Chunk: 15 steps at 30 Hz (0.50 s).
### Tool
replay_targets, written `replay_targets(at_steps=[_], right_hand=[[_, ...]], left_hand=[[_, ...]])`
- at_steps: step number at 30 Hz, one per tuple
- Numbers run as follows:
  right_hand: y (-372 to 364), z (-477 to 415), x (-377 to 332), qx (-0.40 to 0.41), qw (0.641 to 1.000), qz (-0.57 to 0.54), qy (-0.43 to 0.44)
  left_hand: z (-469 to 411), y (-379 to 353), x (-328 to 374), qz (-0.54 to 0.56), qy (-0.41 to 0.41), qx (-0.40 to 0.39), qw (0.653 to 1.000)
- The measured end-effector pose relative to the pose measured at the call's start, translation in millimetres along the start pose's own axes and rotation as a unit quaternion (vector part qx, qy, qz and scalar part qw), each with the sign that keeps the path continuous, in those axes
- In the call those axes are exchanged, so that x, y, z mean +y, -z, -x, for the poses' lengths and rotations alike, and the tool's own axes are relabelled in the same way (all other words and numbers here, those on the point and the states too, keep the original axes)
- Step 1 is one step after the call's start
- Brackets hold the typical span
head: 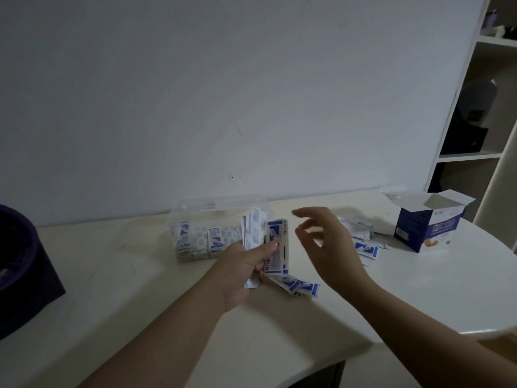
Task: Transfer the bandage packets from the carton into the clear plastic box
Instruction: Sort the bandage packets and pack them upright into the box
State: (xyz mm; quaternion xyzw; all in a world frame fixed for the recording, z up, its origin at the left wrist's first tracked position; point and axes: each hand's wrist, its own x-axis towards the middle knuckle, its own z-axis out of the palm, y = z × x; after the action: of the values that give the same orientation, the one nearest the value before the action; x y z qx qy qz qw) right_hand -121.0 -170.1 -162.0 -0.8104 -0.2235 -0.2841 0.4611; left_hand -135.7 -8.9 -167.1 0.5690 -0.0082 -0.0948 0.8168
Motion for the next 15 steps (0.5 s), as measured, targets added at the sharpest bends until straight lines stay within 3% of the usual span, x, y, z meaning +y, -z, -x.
replay_targets(at_steps=[2,4,8,10,13,15], right_hand=[[1.0,-0.7,-6.9,-0.061,0.977,-0.131,-0.154],[-3.0,0.3,-7.7,-0.146,0.958,-0.136,-0.207],[-11.6,3.3,-2.5,-0.165,0.965,-0.081,-0.185],[-10.5,5.1,-0.5,-0.190,0.968,-0.003,-0.163],[-12.2,11.8,9.0,-0.250,0.949,0.168,-0.095],[-10.6,13.1,14.8,-0.226,0.946,0.219,-0.072]], left_hand=[[-0.8,0.7,-1.7,-0.003,-0.017,0.024,1.000],[-0.1,1.3,-3.6,-0.018,-0.020,0.029,0.999],[-4.0,-1.0,-3.9,-0.071,-0.058,0.091,0.992],[-9.0,2.9,-1.4,-0.076,-0.085,0.135,0.984],[-9.9,6.7,2.9,0.006,-0.083,0.115,0.990],[-7.4,7.0,4.5,0.050,-0.064,0.089,0.993]])
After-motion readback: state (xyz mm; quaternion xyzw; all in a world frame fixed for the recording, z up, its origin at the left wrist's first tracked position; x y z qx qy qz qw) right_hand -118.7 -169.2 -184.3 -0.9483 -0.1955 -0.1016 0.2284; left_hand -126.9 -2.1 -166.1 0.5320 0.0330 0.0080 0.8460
